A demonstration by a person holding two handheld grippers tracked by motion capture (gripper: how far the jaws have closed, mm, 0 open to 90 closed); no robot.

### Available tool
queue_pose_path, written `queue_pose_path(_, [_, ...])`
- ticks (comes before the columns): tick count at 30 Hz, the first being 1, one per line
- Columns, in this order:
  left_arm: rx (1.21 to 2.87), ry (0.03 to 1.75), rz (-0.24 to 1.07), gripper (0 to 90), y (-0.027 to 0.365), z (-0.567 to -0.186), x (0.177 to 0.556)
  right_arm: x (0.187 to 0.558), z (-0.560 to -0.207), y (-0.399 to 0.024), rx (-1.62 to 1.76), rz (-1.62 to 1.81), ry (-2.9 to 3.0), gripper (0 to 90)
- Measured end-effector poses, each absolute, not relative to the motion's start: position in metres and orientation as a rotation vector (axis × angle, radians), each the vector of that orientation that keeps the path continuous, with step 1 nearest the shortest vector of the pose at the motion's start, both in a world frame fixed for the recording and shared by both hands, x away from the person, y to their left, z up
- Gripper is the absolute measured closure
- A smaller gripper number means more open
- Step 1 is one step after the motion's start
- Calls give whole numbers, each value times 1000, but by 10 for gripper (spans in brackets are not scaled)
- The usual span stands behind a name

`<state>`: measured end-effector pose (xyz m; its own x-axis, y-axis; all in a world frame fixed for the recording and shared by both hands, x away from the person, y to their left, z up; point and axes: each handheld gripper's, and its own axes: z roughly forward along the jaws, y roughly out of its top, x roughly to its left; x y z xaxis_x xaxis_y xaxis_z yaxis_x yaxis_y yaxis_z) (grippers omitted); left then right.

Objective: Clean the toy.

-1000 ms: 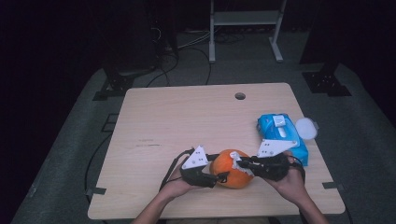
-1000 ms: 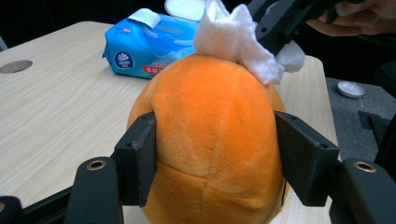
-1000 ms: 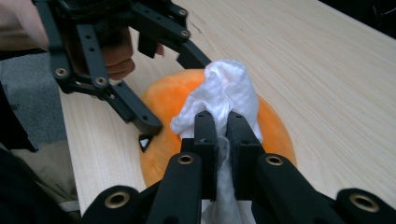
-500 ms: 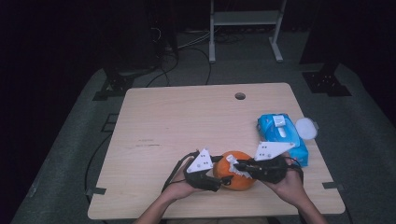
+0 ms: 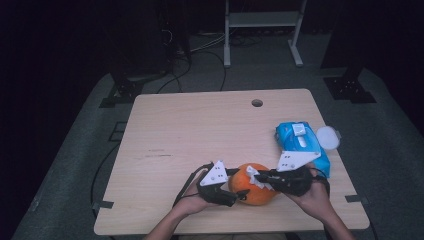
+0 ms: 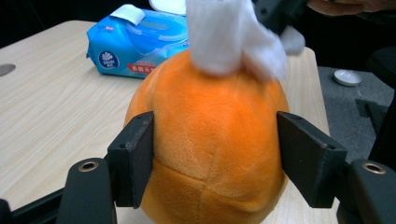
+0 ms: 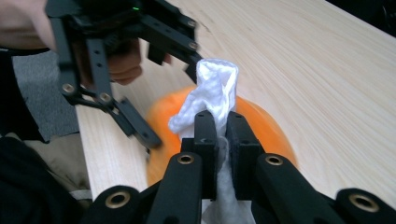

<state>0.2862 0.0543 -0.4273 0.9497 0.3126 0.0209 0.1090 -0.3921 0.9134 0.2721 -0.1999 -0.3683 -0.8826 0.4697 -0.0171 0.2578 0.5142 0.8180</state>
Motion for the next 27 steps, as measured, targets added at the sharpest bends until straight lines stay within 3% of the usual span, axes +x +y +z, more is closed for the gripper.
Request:
queue_pose_path(11, [2027,259,240,301,47,-427,280,265,-370,-166,508,1252,2559,832])
queue_pose_path(22, [2032,309,173,307,63,-435,292,279,-376,-213,673,1272,2534,831])
queue_pose_path(27, [1985,348,133,193,59,-430,293,279,-381,-207,658,1292,2551,831])
